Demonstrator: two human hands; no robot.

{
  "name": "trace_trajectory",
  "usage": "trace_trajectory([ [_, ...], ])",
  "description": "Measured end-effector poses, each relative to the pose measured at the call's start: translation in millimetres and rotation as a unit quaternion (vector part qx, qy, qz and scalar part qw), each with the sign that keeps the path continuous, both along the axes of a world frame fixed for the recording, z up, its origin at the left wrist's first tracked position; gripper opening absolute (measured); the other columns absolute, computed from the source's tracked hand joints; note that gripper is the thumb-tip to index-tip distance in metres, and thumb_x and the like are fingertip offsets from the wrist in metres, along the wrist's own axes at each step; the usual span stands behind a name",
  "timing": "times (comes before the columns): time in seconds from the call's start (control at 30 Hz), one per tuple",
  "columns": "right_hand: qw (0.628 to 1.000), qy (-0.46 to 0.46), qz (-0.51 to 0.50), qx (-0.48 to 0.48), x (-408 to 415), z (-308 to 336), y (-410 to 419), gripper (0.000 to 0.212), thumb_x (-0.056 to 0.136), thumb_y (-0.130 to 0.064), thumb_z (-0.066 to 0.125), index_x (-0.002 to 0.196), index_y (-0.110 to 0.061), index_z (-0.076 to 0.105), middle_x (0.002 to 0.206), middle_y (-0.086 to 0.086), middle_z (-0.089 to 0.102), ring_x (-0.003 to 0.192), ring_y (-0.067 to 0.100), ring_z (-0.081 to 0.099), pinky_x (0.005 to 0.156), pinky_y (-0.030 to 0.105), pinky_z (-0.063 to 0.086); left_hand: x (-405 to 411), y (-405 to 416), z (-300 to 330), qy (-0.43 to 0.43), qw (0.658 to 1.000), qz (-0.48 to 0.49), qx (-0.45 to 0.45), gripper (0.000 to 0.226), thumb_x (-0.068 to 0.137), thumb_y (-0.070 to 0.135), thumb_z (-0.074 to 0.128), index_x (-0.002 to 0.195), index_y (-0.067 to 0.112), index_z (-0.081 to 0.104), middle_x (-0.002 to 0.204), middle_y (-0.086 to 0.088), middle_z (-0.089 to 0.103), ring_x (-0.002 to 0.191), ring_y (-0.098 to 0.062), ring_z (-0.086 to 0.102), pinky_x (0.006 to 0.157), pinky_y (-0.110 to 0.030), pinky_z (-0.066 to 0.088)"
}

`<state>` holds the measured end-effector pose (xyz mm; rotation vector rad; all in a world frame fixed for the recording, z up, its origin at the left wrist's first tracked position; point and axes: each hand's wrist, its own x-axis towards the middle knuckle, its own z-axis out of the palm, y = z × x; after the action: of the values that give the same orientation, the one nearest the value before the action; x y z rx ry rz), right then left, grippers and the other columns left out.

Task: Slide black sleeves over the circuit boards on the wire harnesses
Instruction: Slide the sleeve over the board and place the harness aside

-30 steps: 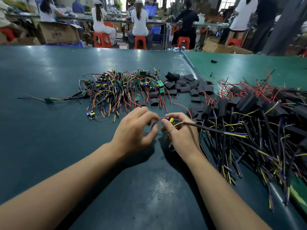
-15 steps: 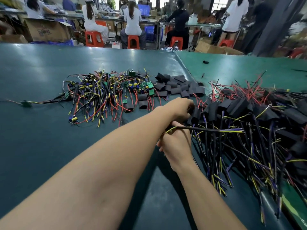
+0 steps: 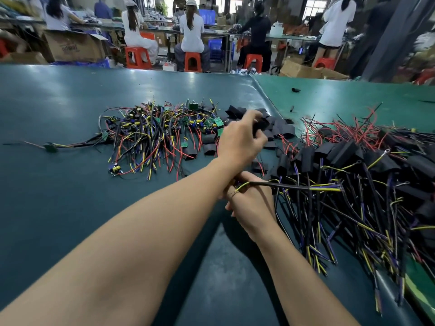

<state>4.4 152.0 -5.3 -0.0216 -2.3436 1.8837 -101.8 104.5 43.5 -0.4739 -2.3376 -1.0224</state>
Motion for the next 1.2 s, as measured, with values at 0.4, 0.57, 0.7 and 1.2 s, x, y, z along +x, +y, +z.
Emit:
trace_trajectory([
  [0.4, 0.974, 0.047, -0.100, -0.197, -3, 9, 1, 0.011, 0.087, -0.007, 0.072, 0.083, -0.015, 0.065, 0.068, 0.004, 0.063, 0.053, 0.013, 0.063, 0.046, 0.024, 0.049, 104, -171, -47, 0.030, 0.994, 0.045, 0.096, 0.051, 0.073, 0.005, 0.075, 0.117, 0.026, 0.059, 0.101, 0.016, 0.071, 0.097, 0.006, 0.066, 0.083, -0.012, 0.047],
  [0.57, 0.966, 0.029, -0.075, -0.245, -2, 13, 1, 0.011, 0.090, -0.002, 0.066, 0.082, -0.009, 0.067, 0.067, 0.005, 0.070, 0.065, 0.016, 0.069, 0.050, 0.024, 0.054, 91, -173, -49, 0.040, 0.998, 0.017, 0.052, 0.052, 0.072, 0.010, 0.076, 0.120, 0.020, 0.059, 0.103, 0.012, 0.071, 0.099, -0.002, 0.067, 0.084, -0.024, 0.051],
  [0.7, 0.935, 0.050, -0.080, -0.341, -4, 17, 6, 0.013, 0.090, 0.004, 0.062, 0.083, -0.007, 0.064, 0.074, 0.009, 0.074, 0.072, 0.021, 0.072, 0.060, 0.024, 0.057, 83, -168, -56, -0.036, 0.999, -0.021, -0.006, 0.061, 0.072, 0.015, 0.077, 0.125, 0.034, 0.053, 0.103, 0.017, 0.070, 0.099, 0.003, 0.064, 0.082, -0.014, 0.045],
  [1.2, 0.895, 0.080, -0.071, -0.433, -7, 23, 5, 0.014, 0.091, 0.002, 0.061, 0.084, -0.009, 0.064, 0.080, 0.012, 0.075, 0.074, 0.025, 0.074, 0.061, 0.024, 0.056, 89, -165, -53, -0.040, 0.997, -0.068, 0.013, 0.058, 0.070, 0.018, 0.079, 0.124, 0.027, 0.057, 0.100, 0.020, 0.072, 0.093, -0.001, 0.068, 0.077, -0.023, 0.050],
])
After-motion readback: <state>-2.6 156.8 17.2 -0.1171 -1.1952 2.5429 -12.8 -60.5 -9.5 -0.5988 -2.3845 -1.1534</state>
